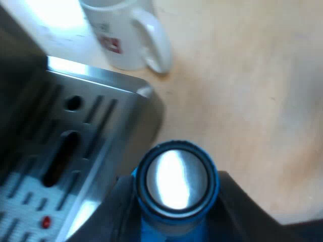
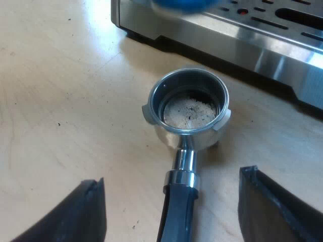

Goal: Grind coffee beans and then tamp

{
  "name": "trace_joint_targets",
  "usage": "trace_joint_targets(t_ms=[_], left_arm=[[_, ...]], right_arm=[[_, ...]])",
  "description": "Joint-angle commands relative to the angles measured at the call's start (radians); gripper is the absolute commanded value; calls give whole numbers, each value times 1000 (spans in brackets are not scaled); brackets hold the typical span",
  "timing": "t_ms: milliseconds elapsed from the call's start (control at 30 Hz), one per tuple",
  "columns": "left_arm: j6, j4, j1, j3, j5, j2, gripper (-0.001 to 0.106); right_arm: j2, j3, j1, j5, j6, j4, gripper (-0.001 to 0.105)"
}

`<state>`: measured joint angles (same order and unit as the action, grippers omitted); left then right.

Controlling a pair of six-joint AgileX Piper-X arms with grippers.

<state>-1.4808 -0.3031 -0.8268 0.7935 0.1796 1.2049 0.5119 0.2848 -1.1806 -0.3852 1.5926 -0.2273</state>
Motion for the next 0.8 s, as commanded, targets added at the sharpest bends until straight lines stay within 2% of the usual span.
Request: trace_joint_targets(t_ms=[33, 200, 533, 800], left_arm=[[4, 7, 3, 11, -50, -42, 9], [4, -58, 40, 11, -56, -88, 9], [4, -240, 202, 11, -48, -118, 9], [4, -252, 281, -26, -48, -118, 9]], right_arm=[[-6, 3, 0, 8, 2, 6, 59], [-6, 3, 0, 8, 2, 6, 59], [-6, 3, 0, 8, 2, 6, 59], [-6, 3, 0, 8, 2, 6, 59]])
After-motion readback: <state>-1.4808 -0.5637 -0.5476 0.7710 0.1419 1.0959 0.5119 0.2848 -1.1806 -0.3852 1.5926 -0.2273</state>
